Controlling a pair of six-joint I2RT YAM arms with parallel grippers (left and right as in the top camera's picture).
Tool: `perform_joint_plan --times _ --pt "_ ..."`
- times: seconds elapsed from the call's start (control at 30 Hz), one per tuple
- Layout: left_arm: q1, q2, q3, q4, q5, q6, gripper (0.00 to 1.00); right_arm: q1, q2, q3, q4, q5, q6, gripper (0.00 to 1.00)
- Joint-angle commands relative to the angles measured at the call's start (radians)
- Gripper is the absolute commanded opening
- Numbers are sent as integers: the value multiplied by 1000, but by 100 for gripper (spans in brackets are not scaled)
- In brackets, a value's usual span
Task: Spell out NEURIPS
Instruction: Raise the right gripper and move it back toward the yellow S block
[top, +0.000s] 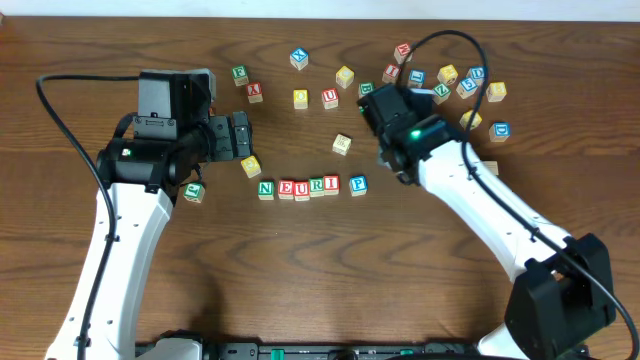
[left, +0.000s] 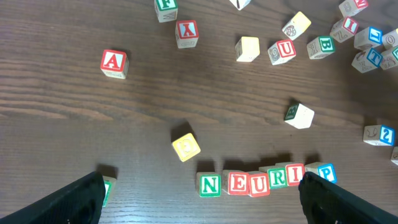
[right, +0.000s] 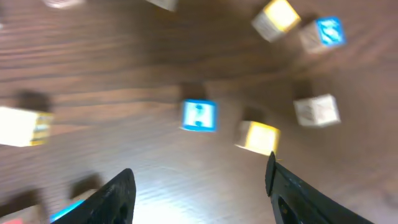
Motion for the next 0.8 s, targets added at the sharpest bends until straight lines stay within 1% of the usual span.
perform_joint_plan --times 0.0,0.13,0.33,0.5,0.77 --pt "2 -9 23 1 6 6 98 -34 -22 14 -42 35 82 62" --pt "2 -9 23 1 6 6 98 -43 -22 14 -87 35 71 64" --pt "2 -9 23 1 6 6 98 -43 -22 14 -150 37 79 63" --pt "2 -9 23 1 6 6 98 -43 -22 14 -210 48 232 60" --pt "2 -9 23 0 6 6 98 -42 -21 14 -222 90 462 61"
